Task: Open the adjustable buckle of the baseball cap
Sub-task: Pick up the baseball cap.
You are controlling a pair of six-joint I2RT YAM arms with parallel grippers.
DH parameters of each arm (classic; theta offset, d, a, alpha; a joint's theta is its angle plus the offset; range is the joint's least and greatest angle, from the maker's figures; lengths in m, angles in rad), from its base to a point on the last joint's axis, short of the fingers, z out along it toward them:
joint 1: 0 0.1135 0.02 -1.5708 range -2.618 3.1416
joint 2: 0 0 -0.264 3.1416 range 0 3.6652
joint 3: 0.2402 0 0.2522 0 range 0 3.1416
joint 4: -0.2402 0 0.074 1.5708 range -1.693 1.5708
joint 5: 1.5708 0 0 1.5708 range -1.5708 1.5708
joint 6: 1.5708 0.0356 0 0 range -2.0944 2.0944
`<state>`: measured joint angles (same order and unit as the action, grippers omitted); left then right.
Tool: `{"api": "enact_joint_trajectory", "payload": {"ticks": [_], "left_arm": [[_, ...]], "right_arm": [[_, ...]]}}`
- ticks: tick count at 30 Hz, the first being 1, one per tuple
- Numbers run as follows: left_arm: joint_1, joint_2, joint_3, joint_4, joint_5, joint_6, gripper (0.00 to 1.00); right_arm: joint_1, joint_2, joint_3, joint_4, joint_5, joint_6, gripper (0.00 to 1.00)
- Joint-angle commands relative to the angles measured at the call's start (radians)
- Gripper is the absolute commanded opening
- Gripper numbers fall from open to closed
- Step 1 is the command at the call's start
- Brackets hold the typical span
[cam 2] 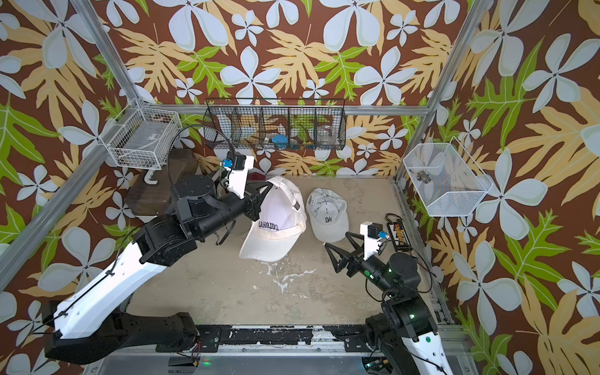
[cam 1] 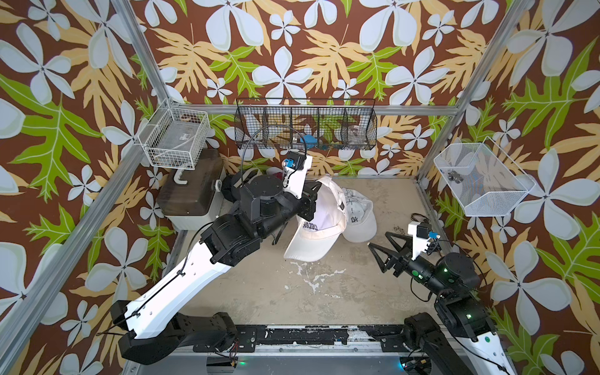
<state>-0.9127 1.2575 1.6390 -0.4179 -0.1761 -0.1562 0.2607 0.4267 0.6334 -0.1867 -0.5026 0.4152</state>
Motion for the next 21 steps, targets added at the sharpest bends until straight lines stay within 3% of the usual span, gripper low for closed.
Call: {"api": "enact_joint_trajectory", "payload": {"ticks": [1, 7, 15, 21], "left_arm": [[-0.023, -0.004, 0.002, 0.004, -0.034, -0.016, 0.00], [-0.072, 0.002, 0.004, -0.001, -0.076, -0.022, 0.00], [-0.132, 0.016, 0.025, -0.004, -0.120, -0.022, 0.00], [-0.177, 0.008, 0.025, -0.013, -0.147, -0.027, 0.00]], "right_arm": [[0.000, 0.030, 0.006, 0.108, -0.048, -0.023, 1.00], [0.017, 0.048, -0.004, 0.185, -0.085, -0.005, 1.00], [0.169, 0.081, -0.025, 0.220, 0.052, -0.035, 0.98], [0.183, 0.116, -0.028, 0.262, 0.066, -0.038, 0.98]]}}
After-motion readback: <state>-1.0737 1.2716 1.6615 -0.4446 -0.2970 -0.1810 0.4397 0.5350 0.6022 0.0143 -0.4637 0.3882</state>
